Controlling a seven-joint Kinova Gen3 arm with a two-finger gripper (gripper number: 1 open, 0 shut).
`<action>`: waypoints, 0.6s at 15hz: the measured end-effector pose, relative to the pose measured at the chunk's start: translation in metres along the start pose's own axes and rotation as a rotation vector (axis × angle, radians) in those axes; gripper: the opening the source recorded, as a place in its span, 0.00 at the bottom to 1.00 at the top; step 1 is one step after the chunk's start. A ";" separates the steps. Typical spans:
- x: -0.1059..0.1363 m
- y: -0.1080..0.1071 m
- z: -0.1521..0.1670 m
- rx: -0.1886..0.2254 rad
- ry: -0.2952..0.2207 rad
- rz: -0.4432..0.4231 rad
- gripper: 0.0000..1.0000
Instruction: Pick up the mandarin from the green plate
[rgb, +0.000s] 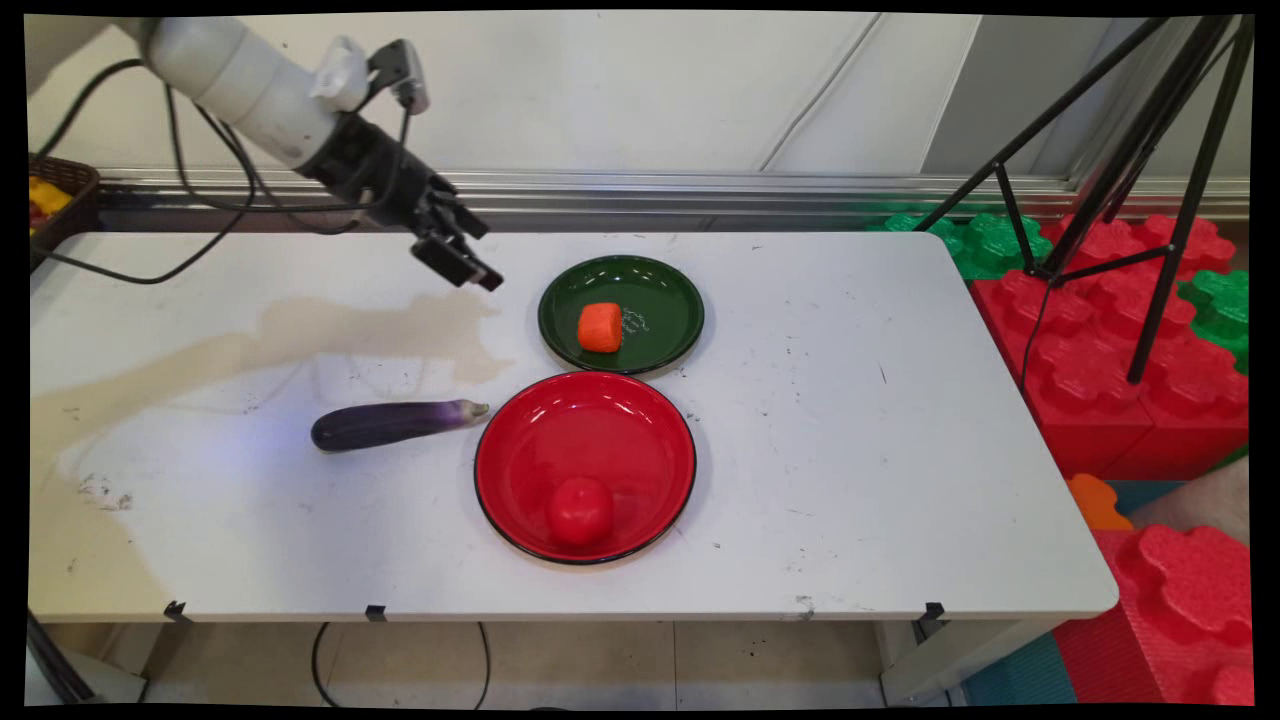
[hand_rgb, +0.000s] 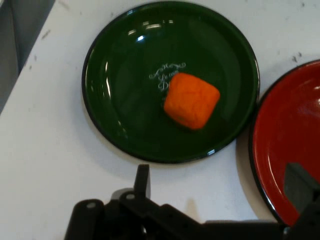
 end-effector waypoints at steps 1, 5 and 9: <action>0.003 -0.002 0.006 -0.001 0.001 0.003 1.00; 0.014 -0.008 0.032 -0.007 -0.003 0.010 1.00; 0.022 -0.014 0.067 -0.027 -0.017 0.016 1.00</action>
